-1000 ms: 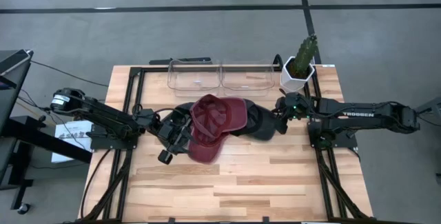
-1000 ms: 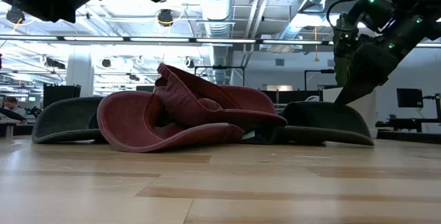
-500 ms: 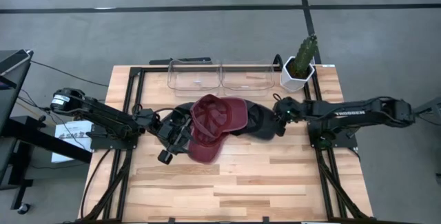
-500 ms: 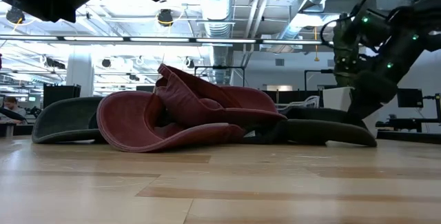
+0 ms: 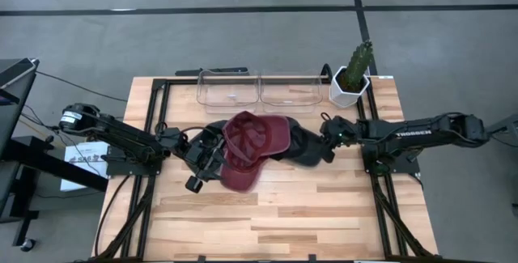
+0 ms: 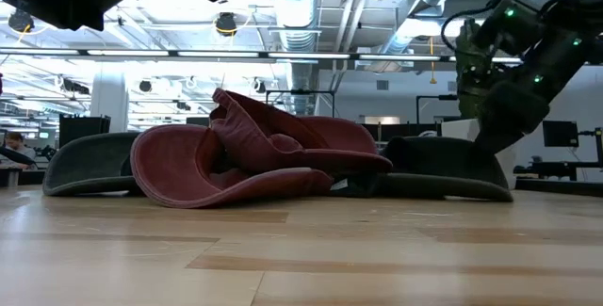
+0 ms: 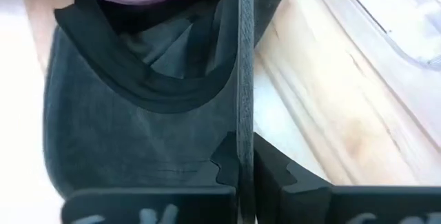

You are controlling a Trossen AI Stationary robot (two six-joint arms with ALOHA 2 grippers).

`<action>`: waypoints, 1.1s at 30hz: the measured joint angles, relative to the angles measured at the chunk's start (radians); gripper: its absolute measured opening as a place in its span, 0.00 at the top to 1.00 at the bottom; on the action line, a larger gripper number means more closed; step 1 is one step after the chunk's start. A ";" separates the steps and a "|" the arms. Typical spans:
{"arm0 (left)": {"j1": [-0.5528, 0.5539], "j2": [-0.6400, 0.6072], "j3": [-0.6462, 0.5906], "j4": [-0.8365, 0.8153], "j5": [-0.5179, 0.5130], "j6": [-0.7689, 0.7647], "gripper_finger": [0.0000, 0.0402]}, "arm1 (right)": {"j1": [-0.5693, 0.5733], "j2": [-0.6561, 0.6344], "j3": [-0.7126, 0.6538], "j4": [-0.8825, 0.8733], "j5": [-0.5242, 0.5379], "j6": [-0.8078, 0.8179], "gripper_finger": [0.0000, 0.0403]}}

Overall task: Pick & Place hat
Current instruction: Put the right black cap into the left transparent bin

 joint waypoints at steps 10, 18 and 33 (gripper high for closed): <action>0.000 0.000 0.000 0.006 0.000 0.000 0.60 | 0.144 -0.145 0.050 -0.181 0.233 0.075 0.99; 0.000 0.000 0.000 0.009 0.000 0.000 0.60 | 0.242 -0.265 0.053 -0.177 0.337 0.088 0.99; -0.005 0.000 0.000 0.011 0.000 0.000 0.60 | 0.434 -0.591 0.055 -0.160 0.615 0.017 1.00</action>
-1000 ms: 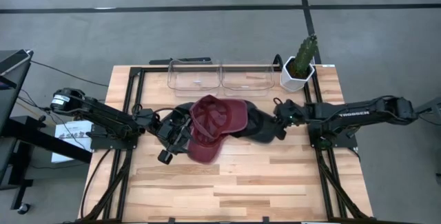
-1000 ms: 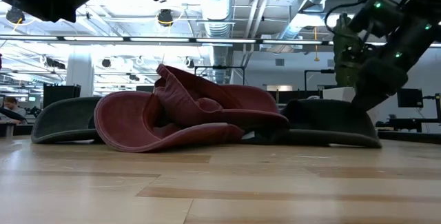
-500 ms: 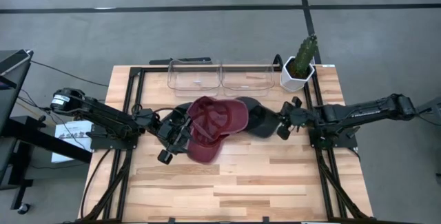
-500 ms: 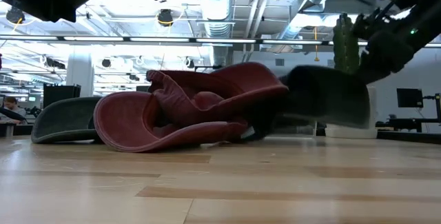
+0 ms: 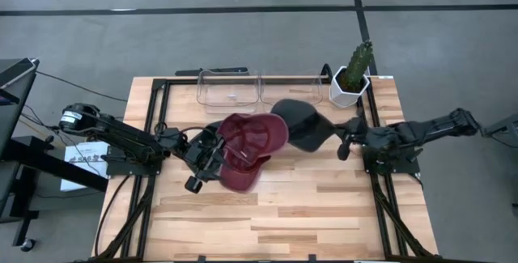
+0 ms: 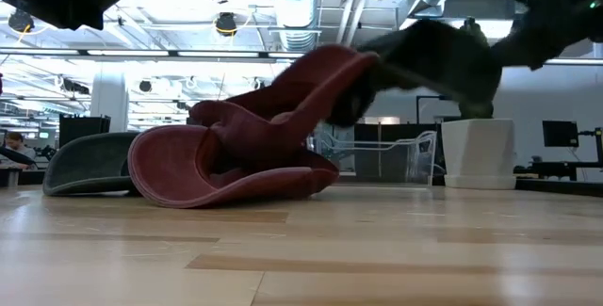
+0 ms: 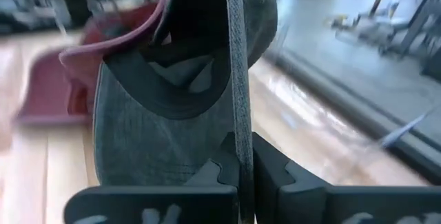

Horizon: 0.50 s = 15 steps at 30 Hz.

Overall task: Pick & Place hat
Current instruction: Put the right black cap into the left transparent bin

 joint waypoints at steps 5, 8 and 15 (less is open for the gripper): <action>0.000 0.000 0.000 0.000 0.000 0.000 0.60 | 0.056 -0.132 0.001 0.074 0.085 -0.099 1.00; 0.000 0.000 0.000 0.000 0.000 0.000 0.60 | 0.084 -0.203 0.001 0.148 0.091 -0.174 1.00; 0.000 0.000 0.000 0.001 0.000 0.000 0.60 | 0.149 -0.291 0.002 0.369 -0.045 -0.335 1.00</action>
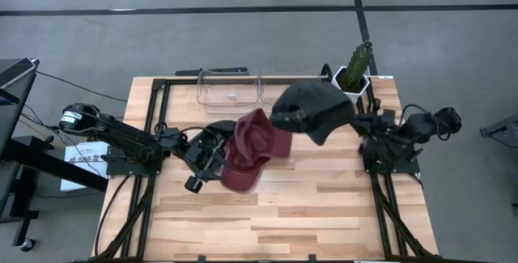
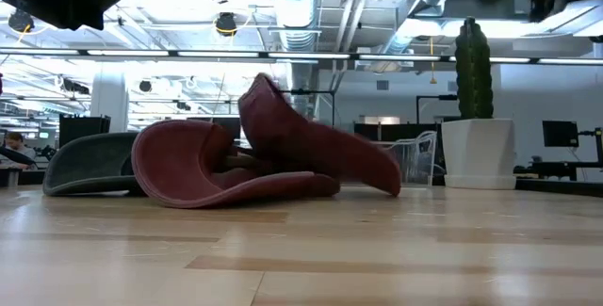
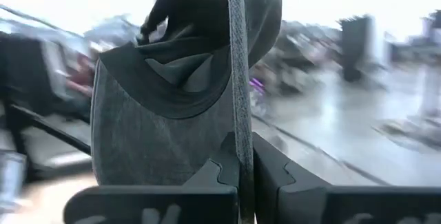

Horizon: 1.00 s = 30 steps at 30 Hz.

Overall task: Pick & Place hat
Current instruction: Put the right black cap into the left transparent bin

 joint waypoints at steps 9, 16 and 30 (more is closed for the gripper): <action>0.000 0.000 0.000 0.007 -0.056 0.000 0.60 | 0.026 0.054 -0.064 0.412 -0.312 -0.137 0.99; 0.000 0.000 0.000 0.007 -0.133 0.000 0.60 | -0.059 0.196 -0.176 0.559 -0.256 0.000 0.99; 0.002 0.000 0.000 0.010 -0.139 0.000 0.60 | -0.281 0.564 -0.354 0.996 -0.485 0.370 1.00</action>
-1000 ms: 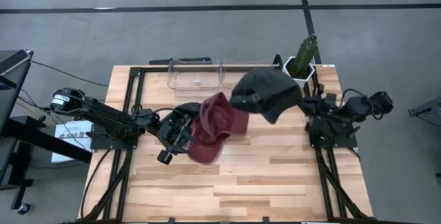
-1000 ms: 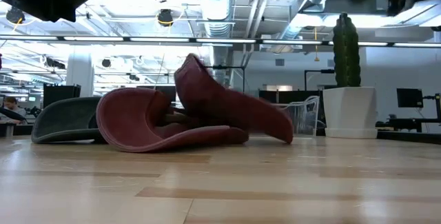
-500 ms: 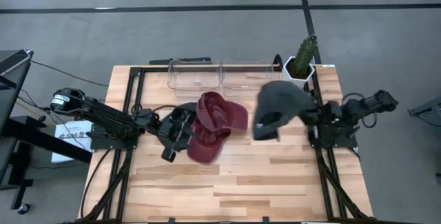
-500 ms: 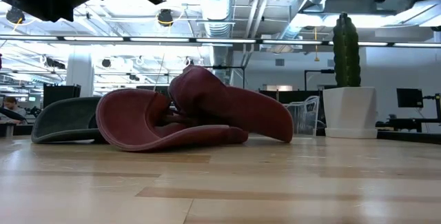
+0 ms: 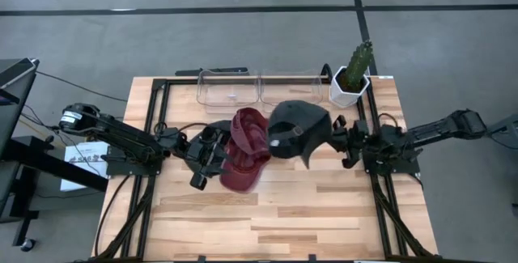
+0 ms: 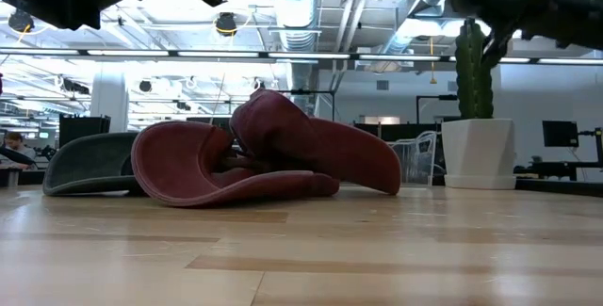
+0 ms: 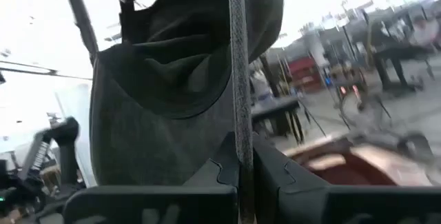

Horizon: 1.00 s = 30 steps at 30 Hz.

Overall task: Pick & Place hat
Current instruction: Put the right black cap into the left transparent bin

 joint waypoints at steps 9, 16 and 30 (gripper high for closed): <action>0.000 0.003 0.000 0.002 -0.109 -0.003 0.60 | -0.005 0.210 0.000 0.150 -0.011 0.001 1.00; 0.000 0.003 0.000 0.004 -0.204 -0.006 0.60 | -0.005 0.373 0.033 0.231 -0.011 -0.003 1.00; -0.003 0.197 0.162 0.007 -0.261 -0.003 0.60 | -0.004 0.570 0.098 0.337 -0.120 -0.024 1.00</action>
